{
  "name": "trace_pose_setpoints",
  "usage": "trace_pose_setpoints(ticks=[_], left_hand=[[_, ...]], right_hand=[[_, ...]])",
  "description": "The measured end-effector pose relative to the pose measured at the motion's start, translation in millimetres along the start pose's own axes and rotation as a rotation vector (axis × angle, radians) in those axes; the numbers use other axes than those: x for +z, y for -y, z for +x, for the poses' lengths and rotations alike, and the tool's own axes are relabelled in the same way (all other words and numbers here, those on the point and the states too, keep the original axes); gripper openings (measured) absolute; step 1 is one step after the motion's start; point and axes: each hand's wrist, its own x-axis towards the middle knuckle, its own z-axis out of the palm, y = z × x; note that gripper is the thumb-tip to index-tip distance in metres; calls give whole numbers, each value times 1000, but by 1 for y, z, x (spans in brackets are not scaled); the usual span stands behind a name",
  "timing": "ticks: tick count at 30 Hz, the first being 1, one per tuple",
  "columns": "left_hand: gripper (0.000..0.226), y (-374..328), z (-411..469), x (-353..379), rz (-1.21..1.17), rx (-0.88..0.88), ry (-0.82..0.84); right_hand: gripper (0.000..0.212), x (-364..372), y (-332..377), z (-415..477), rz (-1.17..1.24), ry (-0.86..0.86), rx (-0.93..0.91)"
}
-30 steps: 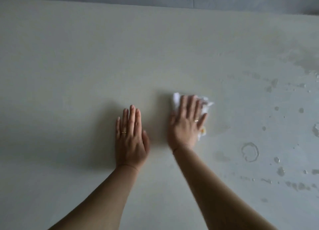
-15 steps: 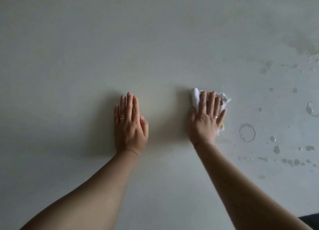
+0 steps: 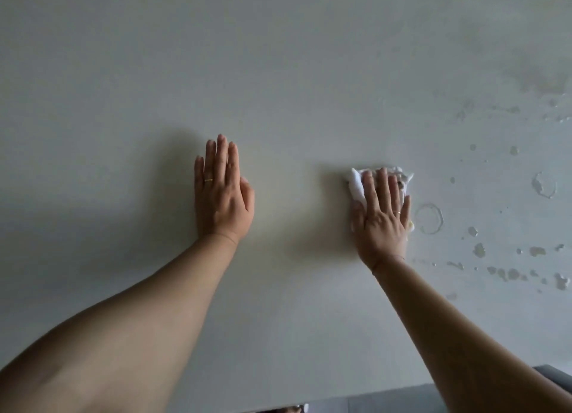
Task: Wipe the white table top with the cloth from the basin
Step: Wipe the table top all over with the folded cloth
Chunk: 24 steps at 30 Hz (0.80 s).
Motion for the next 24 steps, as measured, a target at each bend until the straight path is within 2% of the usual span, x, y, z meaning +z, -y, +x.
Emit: trace_pose_setpoints(ticks=[3,5,10,14,16,19,22,24], left_hand=[[56,-3,-7,-6,2,-7,-23],[56,-7,-32,-9,-6,-23,-70],[57,-14,-156,-4,38,-57,36],[59,-7,-187,3,71,-58,85],[60,-7,-186,4,61,-70,80],[60,-9,-188,3,46,-68,78],[60,-9,-187,5,64,-56,53],[60,-9,-189,5,62,-51,25]], right_hand=[[59,8,27,-5,49,-12,117],[62,14,52,-20,71,-8,98],[63,35,107,-99,84,14,-204],[54,33,67,-104,21,65,-542],[55,25,24,-92,-14,21,-461],[57,10,-22,-79,-26,7,-110],[62,15,-4,-83,38,15,79],[65,23,28,-99,79,11,100]])
